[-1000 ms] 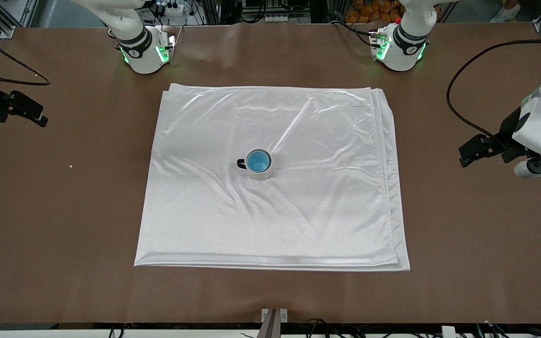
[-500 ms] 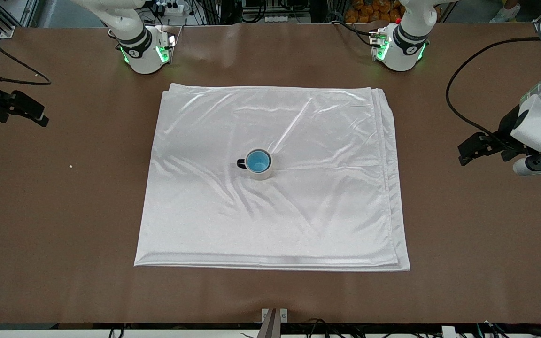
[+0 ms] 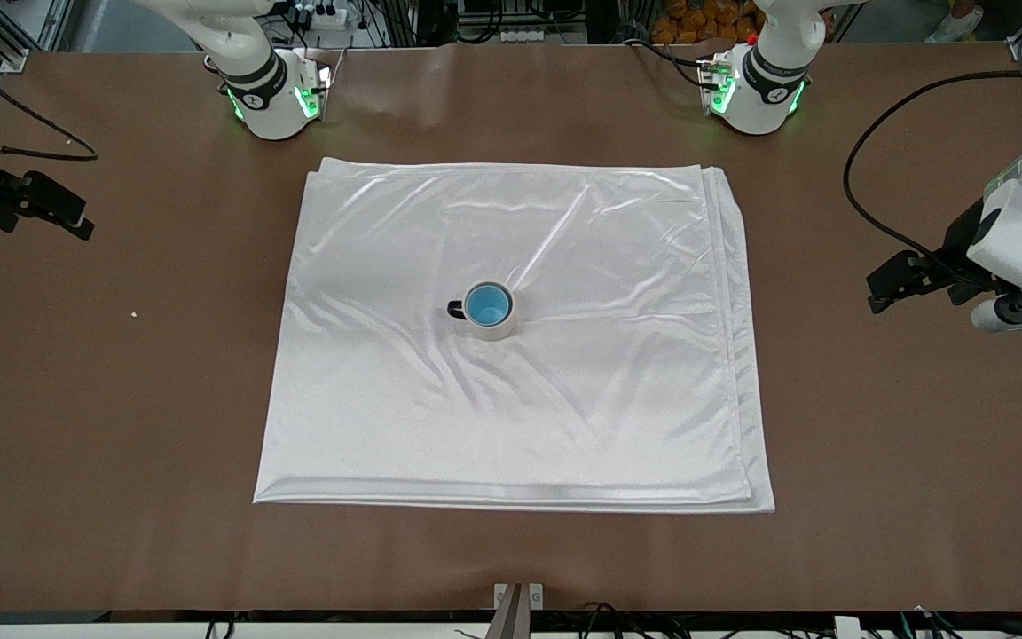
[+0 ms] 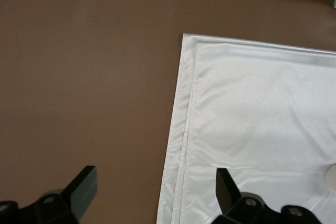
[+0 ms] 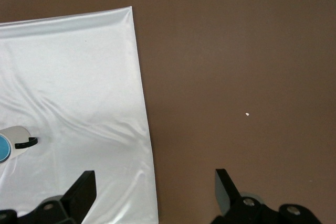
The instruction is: Place blue cup into white mug on cloth
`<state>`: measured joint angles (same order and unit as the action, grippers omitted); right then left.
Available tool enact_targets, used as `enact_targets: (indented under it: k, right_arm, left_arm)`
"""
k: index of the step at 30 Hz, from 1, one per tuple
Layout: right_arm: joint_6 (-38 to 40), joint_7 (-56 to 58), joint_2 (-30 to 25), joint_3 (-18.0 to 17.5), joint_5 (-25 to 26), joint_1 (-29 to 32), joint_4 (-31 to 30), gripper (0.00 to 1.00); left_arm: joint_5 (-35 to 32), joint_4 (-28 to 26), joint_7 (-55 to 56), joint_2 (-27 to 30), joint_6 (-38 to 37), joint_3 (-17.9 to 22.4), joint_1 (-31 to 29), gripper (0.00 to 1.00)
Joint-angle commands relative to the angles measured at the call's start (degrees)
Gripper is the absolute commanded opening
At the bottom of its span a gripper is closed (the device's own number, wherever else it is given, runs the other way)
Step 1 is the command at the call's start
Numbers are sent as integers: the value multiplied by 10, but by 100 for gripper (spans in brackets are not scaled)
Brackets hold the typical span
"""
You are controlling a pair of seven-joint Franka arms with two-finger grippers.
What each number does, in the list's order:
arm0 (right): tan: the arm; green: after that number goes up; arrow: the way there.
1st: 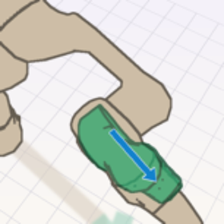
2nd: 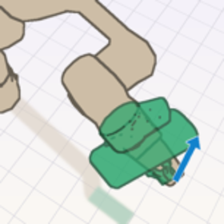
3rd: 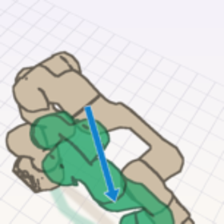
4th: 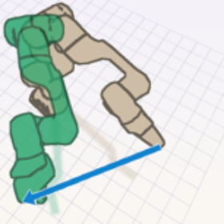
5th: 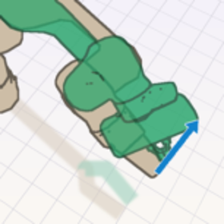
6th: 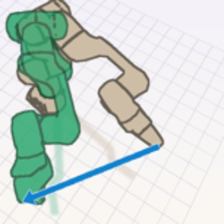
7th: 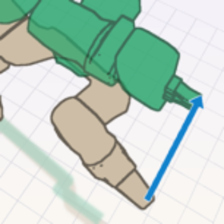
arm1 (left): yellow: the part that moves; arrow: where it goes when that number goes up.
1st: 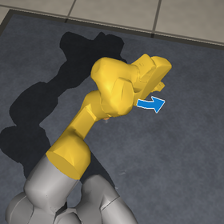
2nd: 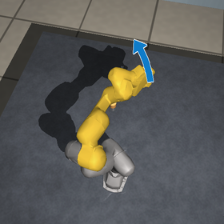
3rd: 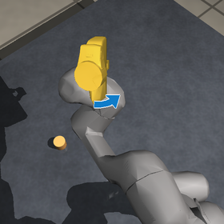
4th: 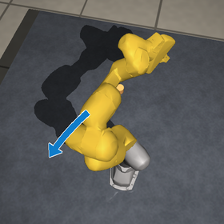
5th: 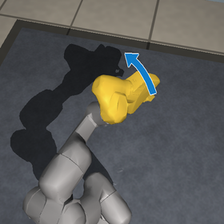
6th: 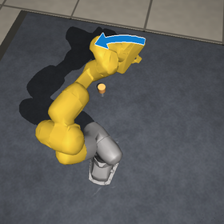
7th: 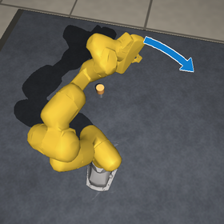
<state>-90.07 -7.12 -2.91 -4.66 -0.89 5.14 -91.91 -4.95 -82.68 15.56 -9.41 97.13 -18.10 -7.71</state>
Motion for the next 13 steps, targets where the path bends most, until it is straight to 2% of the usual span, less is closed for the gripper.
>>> enact_targets:
  k: [1,13]
  right_arm:
    - [5,-3,-9,1,2,-1,-4,100]
    - [5,-3,-9,2,2,-1,-6,100]
  left_arm:
    - [13,-7,-10,9,-4,2,-5,100]
    - [13,-6,-10,9,-4,3,-9,100]
